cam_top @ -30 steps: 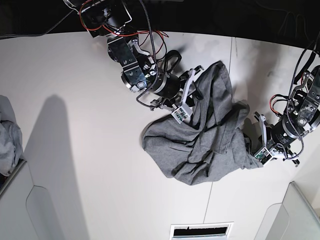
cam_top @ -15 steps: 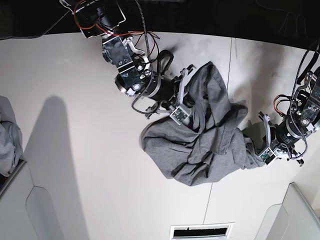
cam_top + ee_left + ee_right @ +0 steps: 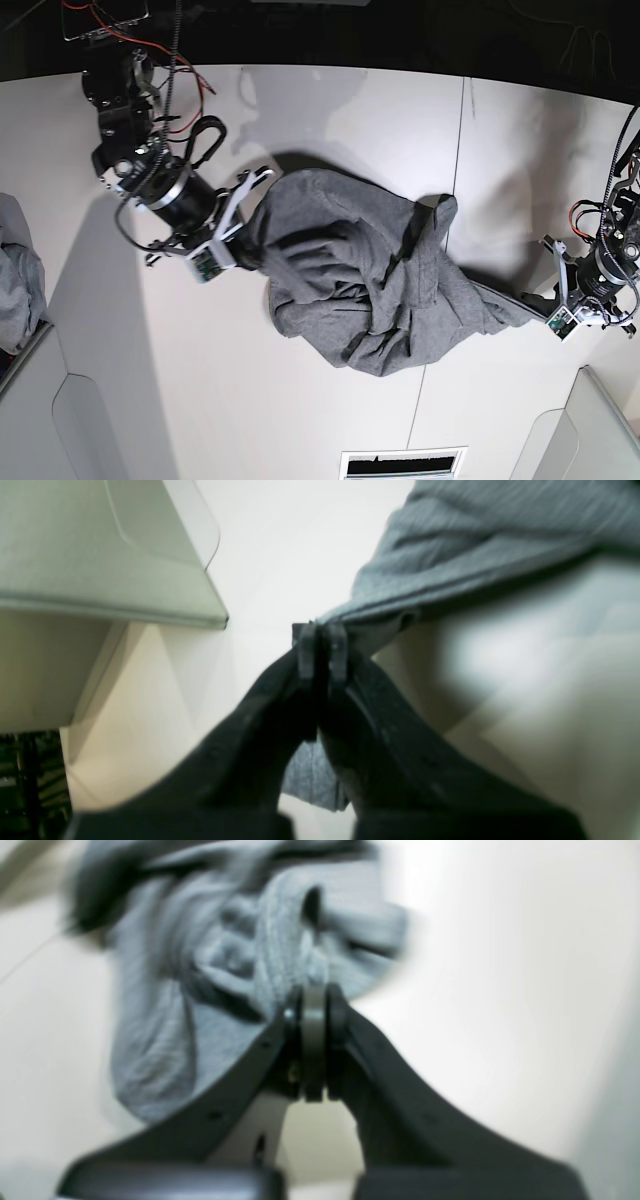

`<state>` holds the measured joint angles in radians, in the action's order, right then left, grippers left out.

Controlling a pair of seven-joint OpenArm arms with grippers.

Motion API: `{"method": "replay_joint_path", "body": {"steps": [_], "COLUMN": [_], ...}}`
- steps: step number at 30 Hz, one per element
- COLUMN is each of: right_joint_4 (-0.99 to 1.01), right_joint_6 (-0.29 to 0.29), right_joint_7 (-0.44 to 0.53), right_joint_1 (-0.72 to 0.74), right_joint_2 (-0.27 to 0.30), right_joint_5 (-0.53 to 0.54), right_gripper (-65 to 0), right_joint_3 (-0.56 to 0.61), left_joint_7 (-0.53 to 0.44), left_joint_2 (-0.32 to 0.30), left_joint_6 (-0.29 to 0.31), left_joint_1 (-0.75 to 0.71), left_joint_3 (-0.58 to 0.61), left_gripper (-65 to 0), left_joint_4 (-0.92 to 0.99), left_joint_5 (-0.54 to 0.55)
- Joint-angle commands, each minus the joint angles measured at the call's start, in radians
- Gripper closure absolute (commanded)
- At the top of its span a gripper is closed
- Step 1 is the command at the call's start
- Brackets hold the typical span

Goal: Layout the t-shirt on the table in an organized manner, then fold the t-shirt properly
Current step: 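Stretch the held t-shirt between both grippers, right gripper pulling away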

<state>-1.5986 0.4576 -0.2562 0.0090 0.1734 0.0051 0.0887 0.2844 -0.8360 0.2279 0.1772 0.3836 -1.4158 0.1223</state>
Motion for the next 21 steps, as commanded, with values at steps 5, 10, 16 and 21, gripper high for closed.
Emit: {"method": "replay_joint_path", "body": {"steps": [5,10,16,21], "right_joint_4": [-0.032,-0.032,-0.029,-0.024], "right_joint_6": [0.071,0.074,0.07,0.069], "right_joint_7": [0.019,0.007,-0.06,-0.129], "right_joint_1": [0.004,0.004,-0.002,-0.002], "right_joint_2": [0.074,0.114,0.117,0.099], "right_joint_5": [0.113,0.205,0.288,0.371], "right_gripper": [0.0,0.0,0.0,-21.4], "right_joint_3": [-0.231,-0.38,-0.442,-0.441], "left_joint_7": [-0.005,0.035,0.13,0.132], "left_joint_2": [-0.076,-0.087,-0.086,-0.072], "left_joint_6": [0.017,0.068,0.274,0.319], "left_joint_1": [0.019,0.019,0.017,-0.015], "left_joint_3": [-0.077,-0.156,-0.195,-0.195], "left_gripper": [0.0,0.0,0.0,0.0], "left_joint_4": [-0.013,-0.013,-0.013,-0.013], "left_joint_5": [0.079,0.168,0.326,0.369]}}
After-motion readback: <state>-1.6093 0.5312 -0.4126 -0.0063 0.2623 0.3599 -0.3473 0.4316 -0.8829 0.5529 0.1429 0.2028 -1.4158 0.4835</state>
